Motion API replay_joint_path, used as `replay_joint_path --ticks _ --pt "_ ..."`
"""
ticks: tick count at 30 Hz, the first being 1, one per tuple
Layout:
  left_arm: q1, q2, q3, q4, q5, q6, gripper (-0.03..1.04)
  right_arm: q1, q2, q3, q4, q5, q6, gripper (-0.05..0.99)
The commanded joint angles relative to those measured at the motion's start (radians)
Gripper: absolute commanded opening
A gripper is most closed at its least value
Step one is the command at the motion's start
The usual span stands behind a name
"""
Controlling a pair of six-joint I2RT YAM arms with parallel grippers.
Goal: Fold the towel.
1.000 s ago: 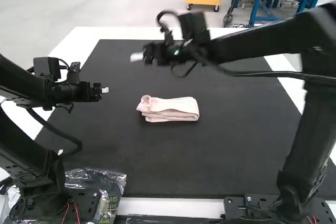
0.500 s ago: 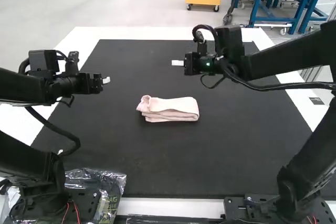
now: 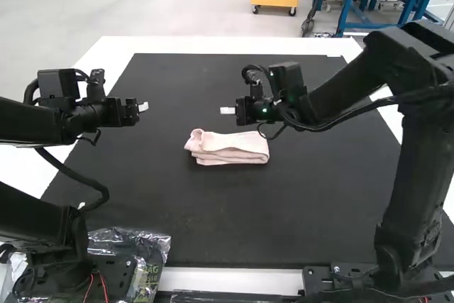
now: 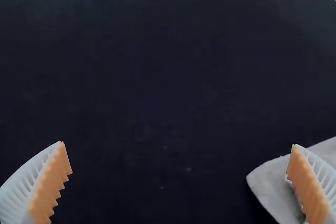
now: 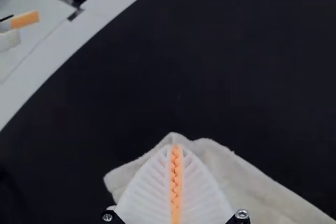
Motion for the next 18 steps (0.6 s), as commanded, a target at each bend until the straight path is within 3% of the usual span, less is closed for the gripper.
replay_joint_path --ticks 1,18 --pt "-0.010 -0.016 -0.007 0.009 -0.008 -0.021 0.97 0.015 0.026 0.017 0.023 -0.019 -0.009 -0.02" --pt "-0.016 -0.010 -0.007 0.035 -0.006 -0.056 0.97 0.055 0.250 0.063 0.135 -0.019 -0.004 -0.02"
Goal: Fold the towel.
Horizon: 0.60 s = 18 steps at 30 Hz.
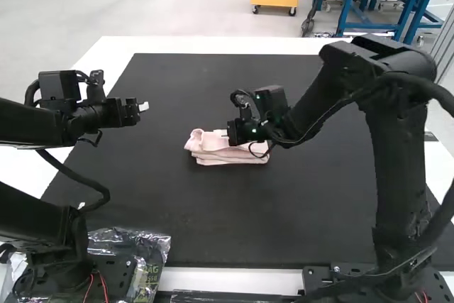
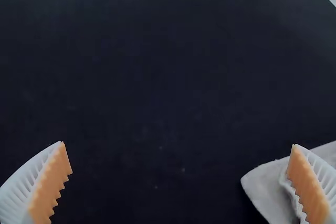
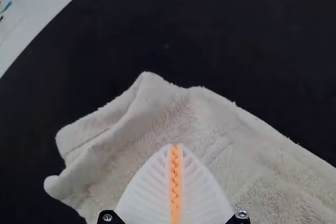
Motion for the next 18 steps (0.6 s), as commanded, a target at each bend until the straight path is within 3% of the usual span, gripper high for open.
replay_joint_path --ticks 1,9,12,18 --pt "-0.013 -0.010 0.005 0.016 0.001 -0.011 0.97 0.021 0.030 0.032 0.026 -0.013 -0.003 -0.02" --pt "-0.018 -0.008 0.018 0.018 0.004 -0.021 0.97 0.050 0.128 0.027 0.046 -0.008 -0.005 -0.02" --pt "-0.018 -0.008 0.032 0.018 0.007 -0.023 0.97 0.045 0.129 0.032 0.090 -0.010 0.035 -0.02" --pt "-0.023 -0.010 0.121 -0.016 0.005 -0.027 0.97 0.001 -0.087 0.073 0.032 -0.011 0.084 -0.02"
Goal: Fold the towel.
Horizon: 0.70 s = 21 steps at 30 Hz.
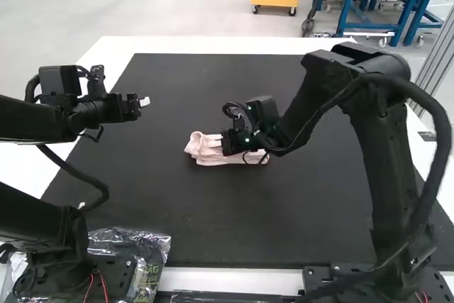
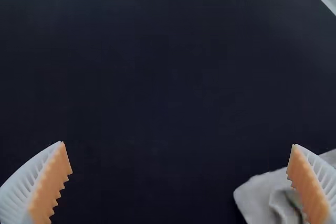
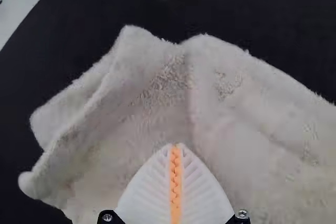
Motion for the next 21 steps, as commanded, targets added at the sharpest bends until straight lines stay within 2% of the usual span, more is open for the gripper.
replay_joint_path --ticks 1,3,4,7,9,10,13,16,19,21 --pt "-0.015 -0.010 0.100 -0.009 0.005 -0.014 0.97 -0.048 -0.209 0.045 -0.009 -0.010 0.043 -0.02" --pt "-0.026 -0.013 0.153 -0.030 0.005 -0.023 0.97 -0.083 -0.313 0.062 -0.054 -0.001 0.045 0.01" --pt "-0.032 -0.015 0.182 -0.041 0.005 -0.026 0.97 -0.101 -0.367 0.072 -0.081 0.005 0.045 0.11" --pt "-0.062 -0.021 0.271 -0.086 0.003 -0.032 0.97 -0.160 -0.533 0.085 -0.161 0.036 0.041 0.47" --pt "-0.084 -0.032 0.324 -0.118 0.000 -0.032 0.97 -0.200 -0.649 0.082 -0.203 0.048 0.037 0.84" --pt "-0.093 -0.043 0.349 -0.130 0.000 -0.035 0.97 -0.218 -0.706 0.079 -0.229 0.061 0.023 0.92" --pt "-0.113 -0.090 0.398 -0.144 -0.001 -0.057 0.97 -0.276 -0.892 0.055 -0.256 0.114 0.008 0.92" --pt "-0.127 -0.175 0.401 -0.135 -0.003 -0.087 0.97 -0.344 -1.088 0.025 -0.298 0.125 0.012 0.92" --pt "-0.141 -0.296 0.390 -0.148 -0.059 -0.086 0.97 -0.407 -1.278 -0.008 -0.357 0.133 0.035 0.92" --pt "-0.148 -0.382 0.363 -0.155 -0.066 -0.081 0.97 -0.445 -1.399 -0.030 -0.402 0.133 0.043 0.92"
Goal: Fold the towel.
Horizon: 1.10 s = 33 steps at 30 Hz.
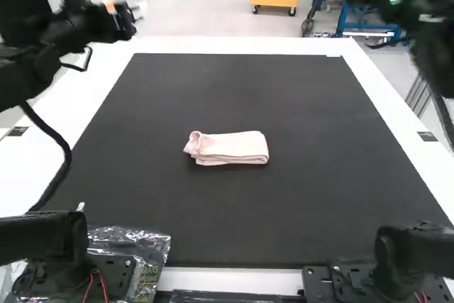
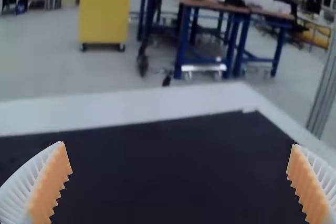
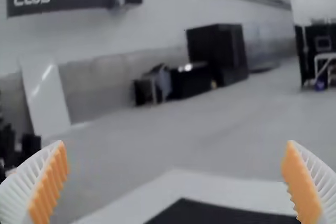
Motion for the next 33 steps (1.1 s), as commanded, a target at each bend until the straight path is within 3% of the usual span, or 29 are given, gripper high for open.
replay_joint_path --ticks 1,6,11,15,18,21,23,24,26,29,31,33 --pt "-0.014 -0.148 -0.017 0.000 -0.036 -0.013 0.97 -0.058 -0.184 -0.031 -0.046 0.021 0.018 0.92" --pt "-0.013 -0.404 -0.092 0.023 -0.080 -0.019 0.97 -0.133 -0.482 -0.091 -0.139 0.039 0.034 0.92" --pt "-0.010 -0.646 -0.160 0.022 -0.162 -0.055 0.97 -0.176 -0.733 -0.126 -0.211 0.073 0.034 0.92" --pt "-0.010 -0.816 -0.188 -0.012 -0.178 -0.075 0.97 -0.176 -0.867 -0.125 -0.259 0.102 0.017 0.92" --pt "-0.006 -0.913 -0.206 -0.027 -0.206 -0.075 0.97 -0.174 -0.854 -0.088 -0.377 0.202 -0.032 0.92" --pt "-0.010 -0.907 -0.177 -0.178 -0.203 -0.053 0.97 -0.171 -0.854 -0.142 -0.434 0.283 -0.123 0.92" --pt "-0.005 -0.905 -0.183 -0.233 -0.208 0.027 0.97 -0.170 -0.854 -0.232 -0.385 0.407 -0.177 0.92" --pt "-0.002 -0.905 -0.217 -0.210 -0.208 0.034 0.97 -0.170 -0.854 -0.291 -0.334 0.450 -0.175 0.92" --pt "0.006 -0.905 -0.306 -0.078 -0.232 0.042 0.97 -0.171 -0.854 -0.410 -0.214 0.499 -0.186 0.92" --pt "0.014 -0.905 -0.441 0.077 -0.240 0.054 0.97 -0.170 -0.854 -0.584 -0.069 0.501 -0.273 0.92" --pt "0.012 -0.905 -0.533 0.145 -0.218 0.056 0.97 -0.170 -0.854 -0.697 0.042 0.487 -0.316 0.92" --pt "0.006 -0.905 -0.616 0.172 -0.163 0.060 0.97 -0.170 -0.854 -0.811 0.160 0.478 -0.333 0.92"
